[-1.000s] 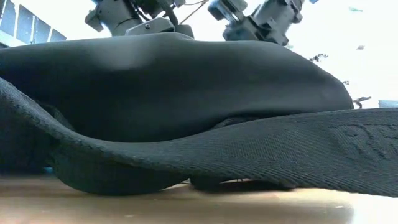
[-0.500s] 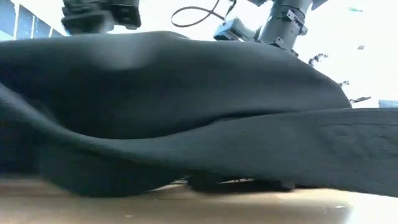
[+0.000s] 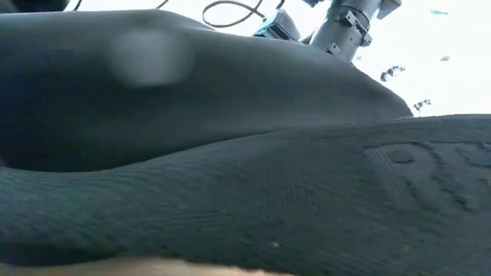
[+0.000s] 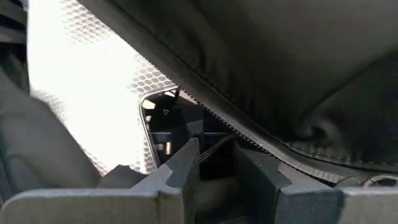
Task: Unpack backpack
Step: Remove the phone from the black backpack
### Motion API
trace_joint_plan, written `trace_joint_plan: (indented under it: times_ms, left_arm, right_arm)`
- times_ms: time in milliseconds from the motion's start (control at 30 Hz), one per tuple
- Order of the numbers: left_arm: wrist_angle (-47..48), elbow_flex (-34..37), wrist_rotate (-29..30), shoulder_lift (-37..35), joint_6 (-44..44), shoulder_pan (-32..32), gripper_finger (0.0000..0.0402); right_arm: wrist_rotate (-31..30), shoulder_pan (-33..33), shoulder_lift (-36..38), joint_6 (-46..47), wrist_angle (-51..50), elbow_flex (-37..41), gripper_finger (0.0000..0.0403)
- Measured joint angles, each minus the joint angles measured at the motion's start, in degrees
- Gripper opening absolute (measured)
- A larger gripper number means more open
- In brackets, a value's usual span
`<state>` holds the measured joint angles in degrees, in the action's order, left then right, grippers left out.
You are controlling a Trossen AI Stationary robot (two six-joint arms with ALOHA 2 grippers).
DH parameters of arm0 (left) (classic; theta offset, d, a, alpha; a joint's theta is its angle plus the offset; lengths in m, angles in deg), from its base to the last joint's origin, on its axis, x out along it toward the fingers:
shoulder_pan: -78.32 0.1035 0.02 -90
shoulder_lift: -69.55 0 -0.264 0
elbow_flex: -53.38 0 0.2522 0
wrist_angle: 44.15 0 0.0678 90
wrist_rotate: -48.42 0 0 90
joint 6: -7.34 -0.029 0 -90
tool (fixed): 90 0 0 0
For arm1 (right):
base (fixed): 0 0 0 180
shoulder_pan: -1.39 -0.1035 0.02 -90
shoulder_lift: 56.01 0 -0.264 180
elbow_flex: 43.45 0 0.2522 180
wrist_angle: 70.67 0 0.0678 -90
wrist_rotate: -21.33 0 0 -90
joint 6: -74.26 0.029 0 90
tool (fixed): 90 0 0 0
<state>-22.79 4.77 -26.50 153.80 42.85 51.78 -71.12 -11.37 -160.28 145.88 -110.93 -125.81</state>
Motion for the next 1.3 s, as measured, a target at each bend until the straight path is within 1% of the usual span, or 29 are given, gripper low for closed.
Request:
trace_joint_plan:
  times_ms: [133, 200, 367, 500, 633, 700, 833, 933, 1000, 1033, 1100, 1200, 1233, 1300]
  left_arm:
    - [-8.3, 0.0, 0.1, 2.9, -5.0, 3.4, 0.0]
    - [-10.9, -0.1, 0.1, 4.9, -5.6, 5.0, 0.0]
    - [-15.1, -0.2, -0.9, 9.2, -5.7, 8.7, 0.0]
    - [-16.5, -0.3, -3.0, 9.9, -5.8, 10.5, 0.0]
    - [-14.9, -0.3, -4.3, 7.9, -5.7, 11.3, 0.0]
    - [-12.3, -0.3, -4.5, 5.8, -4.5, 11.3, 0.0]
    - [0.7, -3.2, -4.0, 0.5, -1.6, 10.4, 0.0]
    - [9.6, -5.1, -2.4, -3.6, -0.3, 9.2, 0.0]
    - [12.4, -6.4, -1.6, -6.2, 0.8, 8.5, 0.0]
    - [12.3, -6.9, -1.7, -7.3, 1.3, 8.1, 0.0]
    - [10.2, -7.5, -3.7, -8.8, 1.4, 7.6, 0.0]
    - [2.2, -7.9, -8.5, -9.4, 1.4, 7.1, 0.0]
    - [-1.0, -7.9, -10.2, -9.4, 1.2, 7.0, 0.0]
    - [-7.8, -8.0, -12.8, -8.3, 0.3, 7.0, 0.0]
  right_arm:
    - [-0.1, 0.5, 0.0, 0.4, 0.9, -0.1, 0.0082]
    - [-0.8, 0.6, 0.0, 0.4, 1.0, -0.3, 0.0082]
    - [-1.4, 1.3, -0.1, 0.3, 4.1, -0.3, 0.0082]
    - [-2.3, 2.4, -0.2, -0.1, 8.3, -0.3, 0.0082]
    - [-4.7, 4.1, -0.3, -2.5, 14.2, -0.3, 0.0082]
    - [-5.0, 5.1, -0.1, -3.2, 14.7, -0.7, 0.0082]
    - [-4.8, 6.5, 1.3, -6.1, 10.2, -4.2, 0.0082]
    - [-3.1, 7.0, 2.3, -9.3, 5.9, -7.1, 0.0083]
    - [-0.7, 7.5, 2.4, -11.4, 1.6, -9.2, 0.0083]
    - [0.7, 7.9, 2.4, -12.8, -1.1, -10.3, 0.0083]
    - [3.6, 8.6, 2.7, -16.5, -6.2, -12.2, 0.0083]
    - [7.1, 9.9, 2.8, -21.7, -13.0, -13.4, 0.0083]
    - [8.9, 10.5, 2.7, -23.2, -14.0, -13.3, 0.0083]
    - [14.9, 11.8, 2.5, -25.4, -13.0, -12.7, 0.0083]
